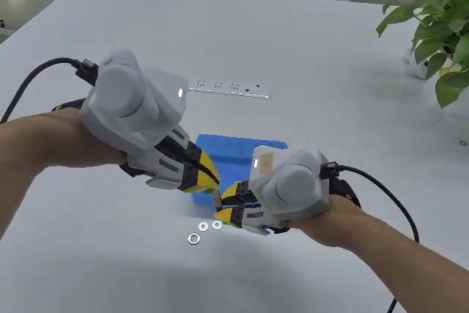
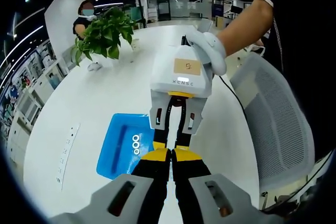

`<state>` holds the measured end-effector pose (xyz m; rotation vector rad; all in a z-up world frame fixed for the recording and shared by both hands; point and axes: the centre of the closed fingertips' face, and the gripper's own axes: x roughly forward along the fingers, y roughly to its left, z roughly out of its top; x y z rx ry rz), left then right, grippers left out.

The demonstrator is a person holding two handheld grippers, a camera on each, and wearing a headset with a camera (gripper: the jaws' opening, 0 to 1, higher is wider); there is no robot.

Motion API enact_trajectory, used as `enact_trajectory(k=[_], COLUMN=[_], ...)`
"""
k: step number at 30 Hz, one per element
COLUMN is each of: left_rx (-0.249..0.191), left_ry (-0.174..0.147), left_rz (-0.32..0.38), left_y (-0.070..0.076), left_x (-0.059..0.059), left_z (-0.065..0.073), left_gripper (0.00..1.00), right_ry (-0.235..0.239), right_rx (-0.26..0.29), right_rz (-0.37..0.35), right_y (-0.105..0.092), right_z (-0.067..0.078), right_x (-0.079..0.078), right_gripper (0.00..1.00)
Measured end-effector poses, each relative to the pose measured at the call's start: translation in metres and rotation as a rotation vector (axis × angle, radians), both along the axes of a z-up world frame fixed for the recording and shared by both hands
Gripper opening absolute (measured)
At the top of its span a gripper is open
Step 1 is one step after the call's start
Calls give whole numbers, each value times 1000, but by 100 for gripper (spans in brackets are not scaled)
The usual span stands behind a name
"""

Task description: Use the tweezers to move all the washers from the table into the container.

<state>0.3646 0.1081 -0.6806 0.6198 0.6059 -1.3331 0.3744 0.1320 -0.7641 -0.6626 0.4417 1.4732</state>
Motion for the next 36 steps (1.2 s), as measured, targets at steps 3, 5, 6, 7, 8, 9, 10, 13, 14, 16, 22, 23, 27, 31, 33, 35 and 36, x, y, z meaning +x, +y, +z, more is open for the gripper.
enact_trajectory(k=[3, 5, 6, 7, 8, 9, 10, 13, 14, 16, 22, 23, 27, 31, 33, 35, 36], left_rx=[3, 5, 5, 6, 7, 7, 7, 8, 8, 9, 11, 11, 6, 0, -3, -4, -3], left_ry=[11, 18, 21, 24, 27, 29, 34, 39, 43, 47, 58, 60, 64, 62, 66, 64, 64], left_rz=[1, 1, 2, 2, 3, 3, 4, 6, 6, 5, 4, 5, 5, 5, 11, 16, 18], left_y=[1, 2, 2, 2, 3, 3, 3, 4, 4, 4, 3, 3, 2, 0, -1, -1, 0], left_x=[-1, -1, -1, -2, -2, -2, -3, -2, -2, -2, -1, -1, 1, 3, 5, 7, 8], left_z=[-4, -8, -9, -10, -12, -12, -14, -17, -19, -21, -26, -27, -28, -28, -28, -28, -28], left_gripper=[5, 5, 5, 5, 5, 5, 5, 5, 5, 5, 5, 5, 5, 5, 5, 5, 5], right_ry=[10, 16, 18, 25, 28, 29, 32, 40, 43, 47, 55, 58, 67, 70, 77, 84, 86], right_rx=[-1, -2, -3, -2, -3, -3, -4, -6, -7, -8, -12, -12, -6, -2, 0, 4, 4], right_rz=[1, 2, 2, 2, 3, 4, 6, 7, 6, 8, 7, 6, 0, -4, -8, -16, -19], right_y=[1, 2, 2, 3, 3, 3, 4, 5, 5, 6, 5, 5, 4, 4, 4, 4, 4], right_z=[-4, -8, -9, -10, -12, -13, -14, -17, -19, -21, -26, -27, -30, -30, -31, -31, -31], right_x=[-2, -3, -3, -4, -5, -5, -6, -6, -6, -6, -5, -5, -4, -3, -3, -3, -2], right_gripper=[12, 12, 12, 12, 12, 12, 12, 12, 12, 12, 12, 12, 12, 12, 12, 12, 11])
